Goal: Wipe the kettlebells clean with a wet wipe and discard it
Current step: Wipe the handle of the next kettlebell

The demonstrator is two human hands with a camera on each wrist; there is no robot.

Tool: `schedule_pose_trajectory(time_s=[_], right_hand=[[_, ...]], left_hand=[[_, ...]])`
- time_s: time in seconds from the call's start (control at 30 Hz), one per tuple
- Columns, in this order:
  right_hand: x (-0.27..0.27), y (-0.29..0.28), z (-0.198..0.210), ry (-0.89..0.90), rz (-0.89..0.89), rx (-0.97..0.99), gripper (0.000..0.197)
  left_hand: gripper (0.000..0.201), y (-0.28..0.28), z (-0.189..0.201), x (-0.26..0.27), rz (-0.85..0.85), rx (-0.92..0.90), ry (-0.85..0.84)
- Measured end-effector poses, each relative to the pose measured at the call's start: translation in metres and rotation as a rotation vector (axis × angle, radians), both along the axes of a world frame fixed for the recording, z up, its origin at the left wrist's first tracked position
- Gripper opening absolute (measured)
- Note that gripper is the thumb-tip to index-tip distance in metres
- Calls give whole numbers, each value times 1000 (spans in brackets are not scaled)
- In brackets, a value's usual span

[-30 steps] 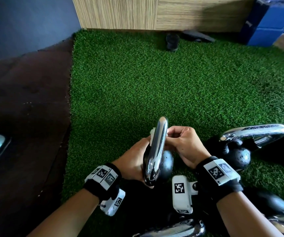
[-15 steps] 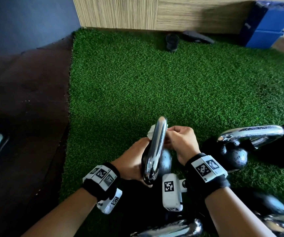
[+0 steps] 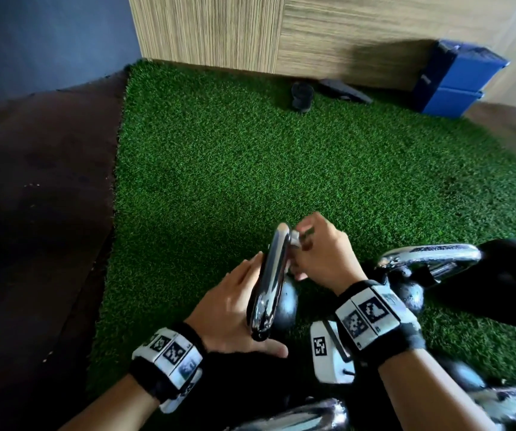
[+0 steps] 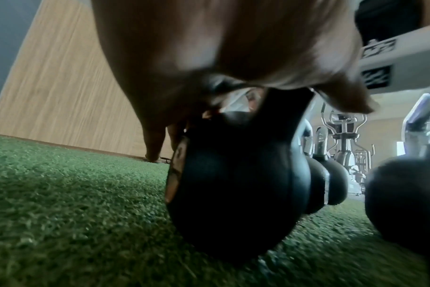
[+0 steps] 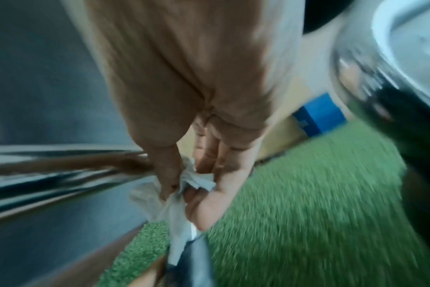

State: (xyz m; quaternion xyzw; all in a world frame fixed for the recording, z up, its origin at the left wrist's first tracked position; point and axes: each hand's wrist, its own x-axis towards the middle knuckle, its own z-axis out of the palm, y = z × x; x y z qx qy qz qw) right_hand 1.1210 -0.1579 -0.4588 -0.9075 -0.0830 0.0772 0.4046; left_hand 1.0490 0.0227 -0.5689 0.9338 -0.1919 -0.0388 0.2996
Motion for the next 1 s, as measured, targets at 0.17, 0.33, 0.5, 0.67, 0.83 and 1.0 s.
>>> schedule_pose_trajectory(time_s=[0.17, 0.33, 0.5, 0.67, 0.83, 1.0], right_hand=[[13, 6, 23, -192, 361, -356, 57], [10, -2, 21, -224, 335, -375, 43], [-15, -28, 29, -172, 289, -415, 10], [-41, -37, 26, -187, 177, -493, 33], [-40, -34, 32, -128, 181, -492, 23], [-24, -57, 61, -31, 233, -498, 24]], left_hand=[[122, -6, 2, -12, 166, 11, -51], [113, 7, 12, -22, 250, 86, -168], [61, 44, 23, -24, 370, -36, -123], [36, 56, 35, -19, 300, -232, -12], [20, 75, 51, -3, 101, -107, 186], [65, 86, 100, 40, -16, 89, 13]])
